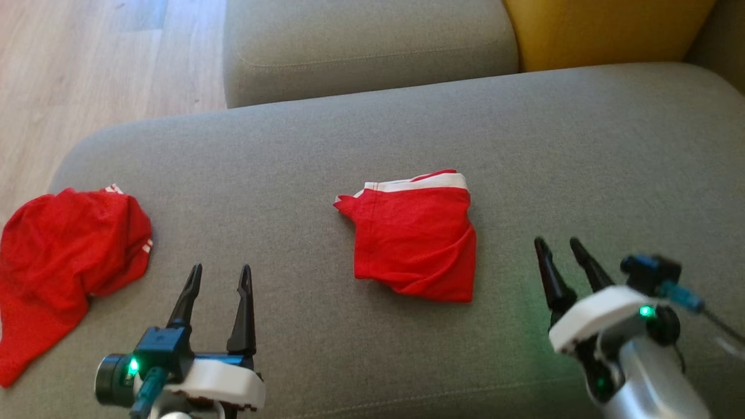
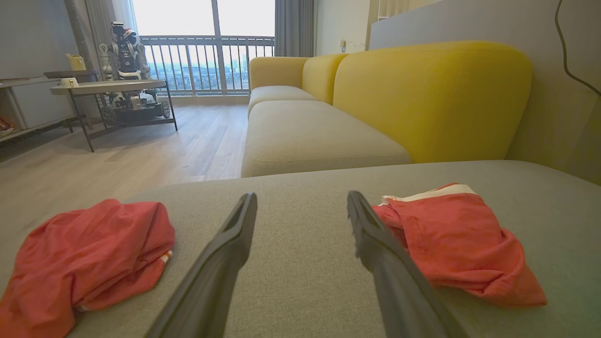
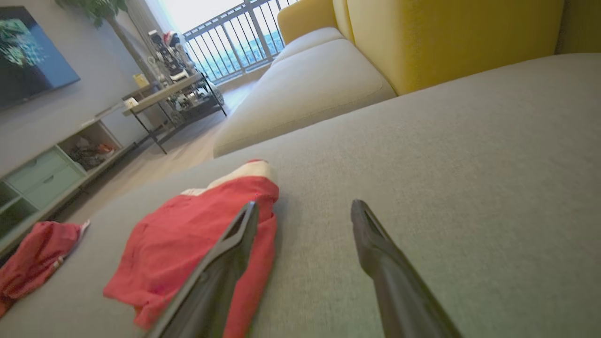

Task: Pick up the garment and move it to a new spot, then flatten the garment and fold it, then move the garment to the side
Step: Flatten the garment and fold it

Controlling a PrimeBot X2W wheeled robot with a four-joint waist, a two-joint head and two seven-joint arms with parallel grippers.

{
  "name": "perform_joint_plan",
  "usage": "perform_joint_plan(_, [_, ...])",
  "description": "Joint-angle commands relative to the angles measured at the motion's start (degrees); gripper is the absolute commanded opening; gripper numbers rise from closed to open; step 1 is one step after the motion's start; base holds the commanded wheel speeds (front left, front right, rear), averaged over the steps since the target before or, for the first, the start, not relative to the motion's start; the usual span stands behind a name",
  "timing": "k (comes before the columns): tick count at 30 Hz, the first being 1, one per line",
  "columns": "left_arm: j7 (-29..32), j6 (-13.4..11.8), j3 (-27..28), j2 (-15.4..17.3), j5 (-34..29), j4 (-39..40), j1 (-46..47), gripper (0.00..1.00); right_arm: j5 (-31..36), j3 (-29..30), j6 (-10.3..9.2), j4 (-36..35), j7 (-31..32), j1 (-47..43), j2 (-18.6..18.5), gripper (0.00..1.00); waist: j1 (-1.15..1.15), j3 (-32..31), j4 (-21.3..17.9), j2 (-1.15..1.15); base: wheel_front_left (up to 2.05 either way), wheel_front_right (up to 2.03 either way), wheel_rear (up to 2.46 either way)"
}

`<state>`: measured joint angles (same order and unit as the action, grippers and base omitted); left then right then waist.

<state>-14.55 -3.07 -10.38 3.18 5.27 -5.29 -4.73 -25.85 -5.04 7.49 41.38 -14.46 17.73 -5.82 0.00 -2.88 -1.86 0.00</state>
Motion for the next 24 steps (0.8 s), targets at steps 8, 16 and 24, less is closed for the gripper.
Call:
perform_joint_plan(8, [-0.45, -0.35, 1.74, -0.28, 0.4, 2.39, 1.12, 1.0, 9.45, 4.39, 0.0, -11.75, -0.53, -5.67, 2.89, 1.0, 0.0, 0.5, -0.26, 0.0, 0.0, 0.0, 0.0])
perform_joint_plan(16, [-0.45, 0.11, 0.82, -0.29, 0.59, 1.79, 1.66, 1.0, 9.15, 3.97, 0.0, -15.04, -0.53, -7.04, 2.93, 1.0, 0.0, 1.06, 0.73, 0.0, 0.0, 0.0, 0.0])
perform_joint_plan(24, [-0.45, 1.0, -0.66, -0.3, 0.21, 0.47, 2.37, 1.0, 10.33, 1.17, 0.0, -14.41, -0.52, -2.97, 2.93, 0.0, 0.0, 2.89, 4.86, 0.0, 0.0, 0.0, 0.0])
